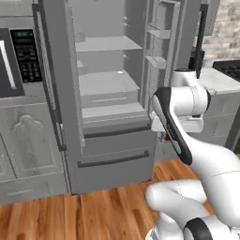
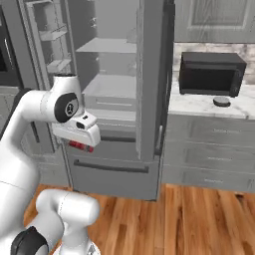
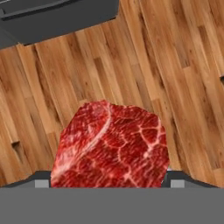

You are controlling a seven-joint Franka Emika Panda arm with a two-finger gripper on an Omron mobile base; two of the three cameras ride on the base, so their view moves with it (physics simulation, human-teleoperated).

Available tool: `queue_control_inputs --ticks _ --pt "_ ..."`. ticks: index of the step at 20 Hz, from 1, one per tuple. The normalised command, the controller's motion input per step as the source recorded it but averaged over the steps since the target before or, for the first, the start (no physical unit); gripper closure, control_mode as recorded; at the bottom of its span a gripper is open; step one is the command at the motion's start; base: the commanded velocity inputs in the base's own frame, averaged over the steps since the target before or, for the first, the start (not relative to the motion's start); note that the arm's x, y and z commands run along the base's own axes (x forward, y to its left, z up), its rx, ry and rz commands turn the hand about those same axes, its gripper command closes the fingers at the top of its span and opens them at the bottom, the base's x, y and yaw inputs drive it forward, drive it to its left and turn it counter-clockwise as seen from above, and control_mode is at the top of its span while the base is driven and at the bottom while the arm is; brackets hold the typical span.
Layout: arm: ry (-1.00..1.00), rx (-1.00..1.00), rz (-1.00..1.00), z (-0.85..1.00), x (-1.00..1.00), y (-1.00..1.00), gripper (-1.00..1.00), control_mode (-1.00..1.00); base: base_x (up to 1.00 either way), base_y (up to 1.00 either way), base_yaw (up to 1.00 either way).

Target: Take the steak from the fridge and place it on the digital scale on the counter by the fridge. Wait a few seconds for a reading, then move it to the plate on the dining counter.

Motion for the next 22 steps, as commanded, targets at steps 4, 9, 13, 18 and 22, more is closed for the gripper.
queue_control_inputs --ticks 4,9,13,18,22 --pt "0.0 0.0 0.0 0.0 0.0 0.0 1.0 1.0 0.0 -0.99 -0.05" --pt "0.0 0.0 0.0 0.0 0.0 0.0 1.0 1.0 0.05 -1.0 -0.03" --pt "0.0 0.0 0.0 0.0 0.0 0.0 1.0 1.0 0.22 -1.0 0.0" --pt "0.0 0.0 0.0 0.0 0.0 0.0 1.0 1.0 0.56 -0.93 0.0" --pt "0.0 0.0 0.0 0.0 0.0 0.0 1.0 1.0 0.91 -0.63 0.0"
